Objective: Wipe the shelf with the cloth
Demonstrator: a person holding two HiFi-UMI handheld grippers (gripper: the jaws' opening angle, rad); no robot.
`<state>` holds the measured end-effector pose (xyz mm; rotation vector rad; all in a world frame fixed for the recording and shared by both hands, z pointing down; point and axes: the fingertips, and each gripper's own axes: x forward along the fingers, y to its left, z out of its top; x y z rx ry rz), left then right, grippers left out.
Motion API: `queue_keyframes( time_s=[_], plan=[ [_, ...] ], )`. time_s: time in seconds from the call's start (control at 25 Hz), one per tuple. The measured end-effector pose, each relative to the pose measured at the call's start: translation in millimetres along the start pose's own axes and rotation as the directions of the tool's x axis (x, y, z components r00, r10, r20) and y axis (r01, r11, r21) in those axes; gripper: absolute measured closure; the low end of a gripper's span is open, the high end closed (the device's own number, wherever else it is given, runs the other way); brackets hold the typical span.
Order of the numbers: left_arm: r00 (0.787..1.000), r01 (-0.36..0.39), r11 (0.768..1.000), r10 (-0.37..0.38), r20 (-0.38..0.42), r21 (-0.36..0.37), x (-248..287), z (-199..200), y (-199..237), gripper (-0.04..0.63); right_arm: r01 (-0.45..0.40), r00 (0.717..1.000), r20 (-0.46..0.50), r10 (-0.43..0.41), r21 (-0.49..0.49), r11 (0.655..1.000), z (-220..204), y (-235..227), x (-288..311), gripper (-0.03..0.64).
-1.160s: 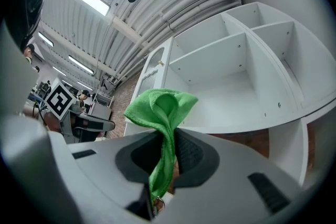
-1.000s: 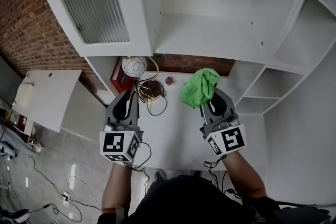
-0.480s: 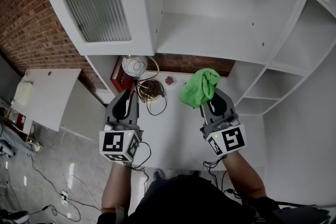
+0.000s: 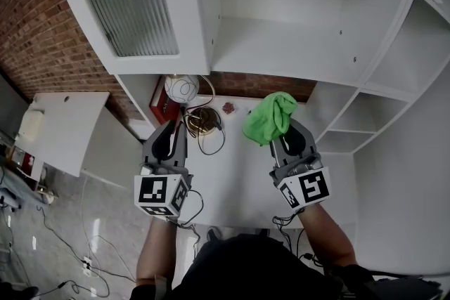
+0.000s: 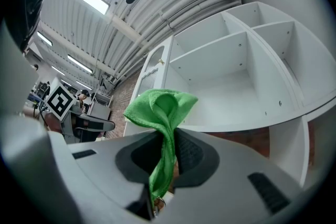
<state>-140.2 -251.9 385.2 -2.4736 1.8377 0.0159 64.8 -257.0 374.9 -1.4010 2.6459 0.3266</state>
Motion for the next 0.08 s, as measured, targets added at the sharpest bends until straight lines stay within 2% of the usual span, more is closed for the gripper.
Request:
queue_keyframes(
  time_s=[0.08],
  plan=[
    [1.000, 0.003, 1.000, -0.003, 0.000, 0.000, 0.0, -0.3, 1.8, 0.532, 0.005, 1.000, -0.001, -0.005, 0.002, 1.000, -0.6, 1.2, 0.6, 0.569]
  ],
)
